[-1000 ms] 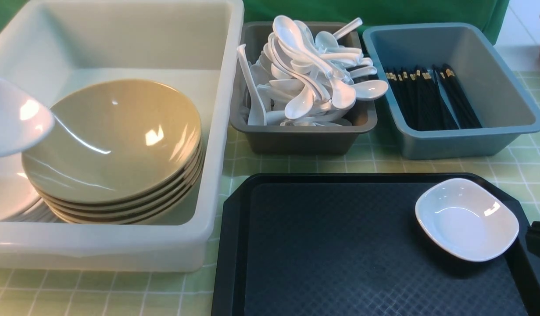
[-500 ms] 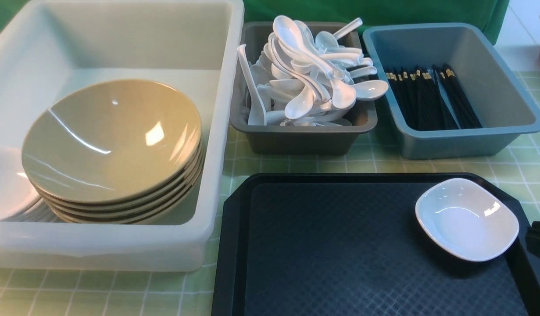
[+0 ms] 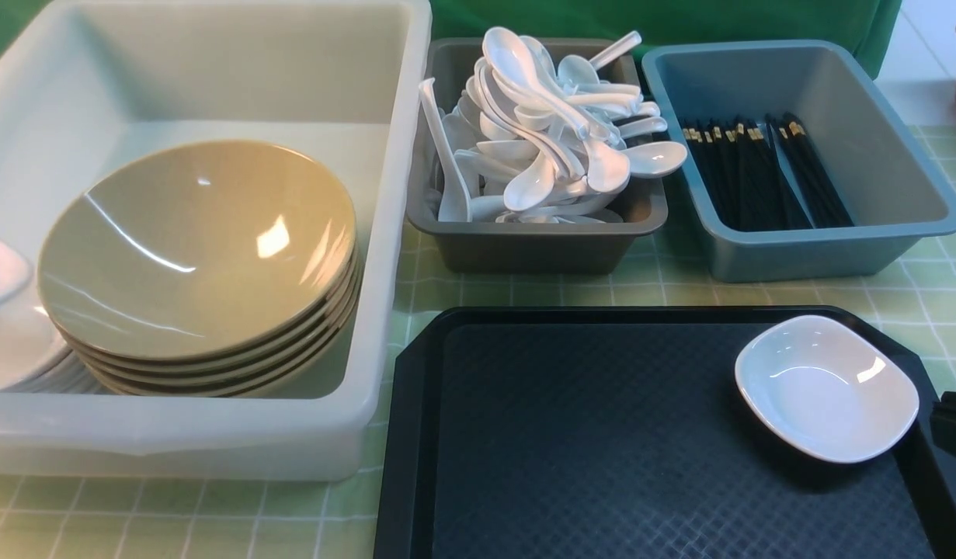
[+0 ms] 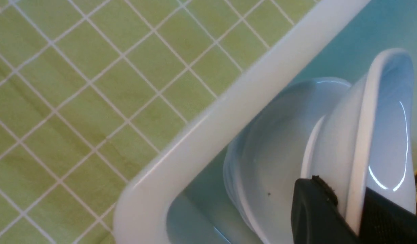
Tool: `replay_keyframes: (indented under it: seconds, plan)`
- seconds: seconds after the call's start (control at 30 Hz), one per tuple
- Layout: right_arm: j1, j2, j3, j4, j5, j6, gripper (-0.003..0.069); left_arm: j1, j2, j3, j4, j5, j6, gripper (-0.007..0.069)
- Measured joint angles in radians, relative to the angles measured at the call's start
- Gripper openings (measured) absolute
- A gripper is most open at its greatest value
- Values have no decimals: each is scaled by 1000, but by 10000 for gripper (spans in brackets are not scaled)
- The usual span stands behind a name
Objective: On green table put chopsticks spoon bowls plates into blue grey white boxes.
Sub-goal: 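Place the white bowl into the white bin with the other dishes with the left gripper, then grasp the small white bowl on the black tray by its rim with the left gripper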
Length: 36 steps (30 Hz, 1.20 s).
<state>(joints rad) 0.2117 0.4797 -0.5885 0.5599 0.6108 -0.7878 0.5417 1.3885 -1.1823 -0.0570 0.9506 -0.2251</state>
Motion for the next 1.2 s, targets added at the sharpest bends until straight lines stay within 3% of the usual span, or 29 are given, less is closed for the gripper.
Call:
replay_keyframes:
  seconds: [0.47, 0.53, 0.67, 0.9, 1.0, 1.2]
  plan:
    - [0, 0, 0, 0, 0, -1, 47, 0, 67, 1, -30, 38, -1, 29]
    - [0, 0, 0, 0, 0, -1, 47, 0, 67, 1, -31, 42, -4, 61]
    - [0, 0, 0, 0, 0, 0, 47, 0, 67, 1, -39, 45, -5, 195]
    - [0, 0, 0, 0, -110, 106, 53, 0, 67, 1, -67, 63, -6, 381]
    - [0, 0, 0, 2, -115, 108, 56, 0, 67, 1, -76, 70, -7, 417]
    - [0, 0, 0, 2, -115, 109, 58, 0, 66, 1, -76, 85, -7, 417]
